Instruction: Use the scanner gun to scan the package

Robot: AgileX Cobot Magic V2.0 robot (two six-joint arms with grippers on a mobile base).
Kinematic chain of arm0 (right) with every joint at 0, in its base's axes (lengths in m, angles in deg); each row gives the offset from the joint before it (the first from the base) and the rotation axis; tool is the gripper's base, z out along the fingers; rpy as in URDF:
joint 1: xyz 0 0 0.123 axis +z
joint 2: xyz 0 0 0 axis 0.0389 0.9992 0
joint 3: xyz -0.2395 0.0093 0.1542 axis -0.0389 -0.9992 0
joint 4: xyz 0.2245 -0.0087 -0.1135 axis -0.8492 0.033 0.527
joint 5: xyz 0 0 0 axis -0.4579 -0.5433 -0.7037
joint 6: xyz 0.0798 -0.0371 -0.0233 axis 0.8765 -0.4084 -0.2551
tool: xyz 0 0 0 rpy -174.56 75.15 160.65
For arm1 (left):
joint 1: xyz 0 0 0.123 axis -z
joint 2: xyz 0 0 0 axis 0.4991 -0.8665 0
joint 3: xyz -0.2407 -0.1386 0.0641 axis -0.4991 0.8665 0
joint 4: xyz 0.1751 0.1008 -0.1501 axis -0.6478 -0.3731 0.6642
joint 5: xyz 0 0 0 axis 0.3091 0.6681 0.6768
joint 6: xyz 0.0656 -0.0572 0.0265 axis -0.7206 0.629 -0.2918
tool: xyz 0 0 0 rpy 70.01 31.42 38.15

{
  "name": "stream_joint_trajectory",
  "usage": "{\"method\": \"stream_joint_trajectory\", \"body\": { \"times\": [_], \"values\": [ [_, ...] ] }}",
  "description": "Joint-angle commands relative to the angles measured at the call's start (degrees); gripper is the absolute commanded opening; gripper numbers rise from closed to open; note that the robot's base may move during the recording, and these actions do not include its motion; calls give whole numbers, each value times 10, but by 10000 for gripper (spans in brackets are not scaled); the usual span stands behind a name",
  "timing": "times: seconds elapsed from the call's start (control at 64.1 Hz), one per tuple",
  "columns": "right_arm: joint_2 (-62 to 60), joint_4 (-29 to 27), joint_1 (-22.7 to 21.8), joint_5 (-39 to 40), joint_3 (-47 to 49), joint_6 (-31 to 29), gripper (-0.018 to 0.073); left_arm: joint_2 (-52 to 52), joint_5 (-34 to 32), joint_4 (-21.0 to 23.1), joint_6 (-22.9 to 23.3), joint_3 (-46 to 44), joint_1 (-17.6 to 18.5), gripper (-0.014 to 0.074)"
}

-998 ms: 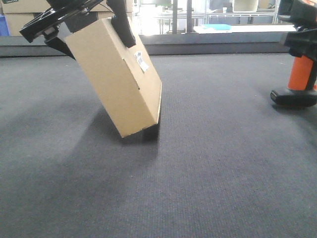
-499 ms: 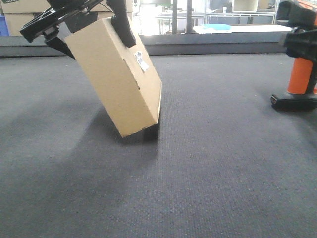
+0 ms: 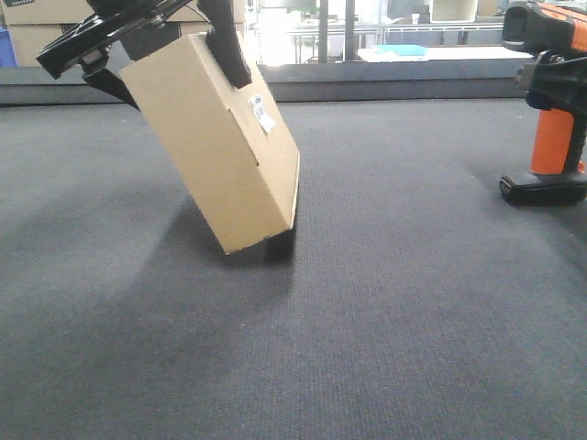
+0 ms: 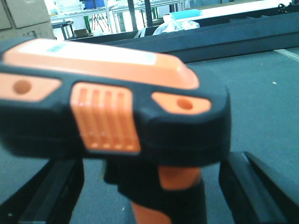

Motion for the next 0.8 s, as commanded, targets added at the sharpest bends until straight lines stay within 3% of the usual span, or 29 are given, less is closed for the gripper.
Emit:
{"method": "stream_joint_trajectory", "body": {
  "times": [0.0, 0.312, 0.53, 0.78],
  "values": [
    [-17, 6, -2, 5, -16, 1, 489, 9, -8, 4, 2, -1, 1, -111],
    [-120, 28, -2, 5, -120, 1, 487, 14, 14, -33, -19, -1, -8, -111],
    [-225, 28, -2, -3, -185, 1, 487, 36, 30, -45, -76, -1, -62, -111],
    [-327, 29, -2, -126, -196, 1, 487, 36, 36, -146, -90, 0, -125, -111]
  ]
}}
